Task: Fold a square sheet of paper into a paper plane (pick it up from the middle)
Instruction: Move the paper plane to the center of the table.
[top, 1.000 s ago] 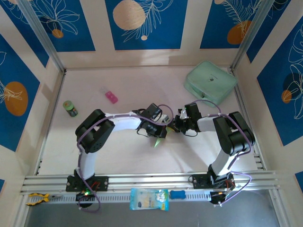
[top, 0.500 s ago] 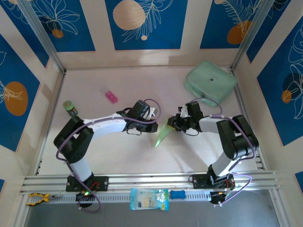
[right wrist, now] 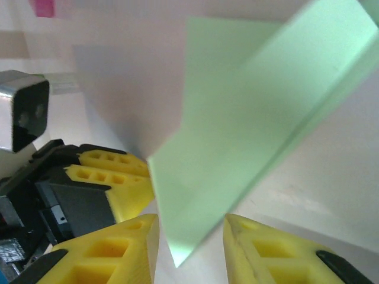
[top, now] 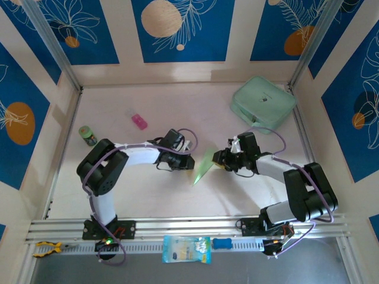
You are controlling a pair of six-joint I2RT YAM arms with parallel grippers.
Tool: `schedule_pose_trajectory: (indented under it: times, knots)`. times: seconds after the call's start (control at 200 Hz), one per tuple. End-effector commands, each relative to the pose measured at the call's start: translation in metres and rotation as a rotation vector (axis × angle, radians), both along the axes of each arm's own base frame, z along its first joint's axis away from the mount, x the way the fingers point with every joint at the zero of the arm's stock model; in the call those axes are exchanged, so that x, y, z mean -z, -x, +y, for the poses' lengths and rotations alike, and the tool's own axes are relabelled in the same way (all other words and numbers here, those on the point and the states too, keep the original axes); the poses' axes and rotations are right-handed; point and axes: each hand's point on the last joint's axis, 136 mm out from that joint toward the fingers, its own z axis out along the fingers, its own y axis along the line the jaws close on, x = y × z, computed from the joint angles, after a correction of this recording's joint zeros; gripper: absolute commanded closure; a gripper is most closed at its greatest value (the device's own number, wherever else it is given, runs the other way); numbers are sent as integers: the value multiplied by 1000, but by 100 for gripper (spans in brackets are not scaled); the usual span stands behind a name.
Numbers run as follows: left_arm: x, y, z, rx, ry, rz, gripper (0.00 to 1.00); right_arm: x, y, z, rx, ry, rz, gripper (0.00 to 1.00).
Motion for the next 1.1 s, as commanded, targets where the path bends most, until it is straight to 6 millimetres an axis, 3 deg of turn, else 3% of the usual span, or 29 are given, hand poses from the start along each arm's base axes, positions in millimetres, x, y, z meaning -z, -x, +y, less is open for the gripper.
schedule_pose_trajectory:
  times: [0.0,0.425,0.9,1.095]
  knots:
    - [-7,-4,-11,17,56,23,81,7,12,-2,16,9,44,65]
    - [1,3,-19,38,91,85,77,12,13,5,3,1,54,67]
    - [-12,6,-30,67,167,87,73,16,15,14,-29,-10,74,69]
    - [-6,10,-30,74,154,101,72,19,15,15,-30,-8,80,70]
